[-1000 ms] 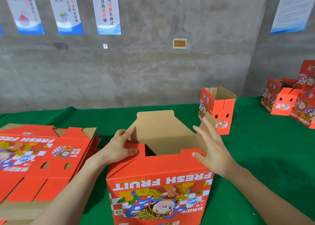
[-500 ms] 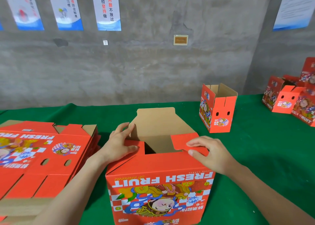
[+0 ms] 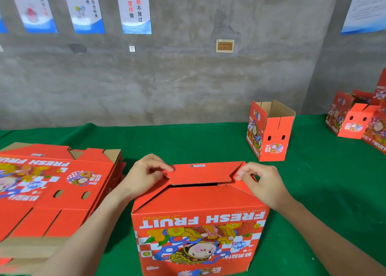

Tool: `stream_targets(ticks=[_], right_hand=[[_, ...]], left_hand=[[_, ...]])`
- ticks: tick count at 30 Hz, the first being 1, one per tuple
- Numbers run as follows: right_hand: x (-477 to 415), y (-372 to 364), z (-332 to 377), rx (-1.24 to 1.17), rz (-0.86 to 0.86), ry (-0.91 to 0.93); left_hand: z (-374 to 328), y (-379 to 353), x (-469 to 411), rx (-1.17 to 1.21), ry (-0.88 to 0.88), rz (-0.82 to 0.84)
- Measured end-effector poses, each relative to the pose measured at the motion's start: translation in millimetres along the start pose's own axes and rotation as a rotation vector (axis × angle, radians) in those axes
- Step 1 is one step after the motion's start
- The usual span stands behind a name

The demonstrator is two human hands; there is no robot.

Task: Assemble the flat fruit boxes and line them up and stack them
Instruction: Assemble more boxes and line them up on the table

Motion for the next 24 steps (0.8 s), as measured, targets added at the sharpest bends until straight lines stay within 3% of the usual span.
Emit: stream_targets(ticks=[3,8,14,24], right_hand=[[1,0,-1,-0.001,0.008,-0.004],[-9,-2,8,0.065,0.071,0.098],[-29,-28,4,0.201,0.57,0.029],[-32,-38,10,0.364,0.573,-0.017]], left_hand=[[1,-3,-3,0.066,0.115,0.06],[6,-9,-9,-0.236,0.191,0.183],[3,-13,-14,-0.375,0.25,0.205],[5,-20,-19,-0.523,0.249,0.165]])
Point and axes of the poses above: each hand's wrist, its own x-axis away from the middle knuckle, its own y-axis out of the back of the hand, z = x × y, the point moved 4 cm from there along -x, towards the middle knuckle, and after that the axes turned 11 degrees about x, right-handed, at the moved point
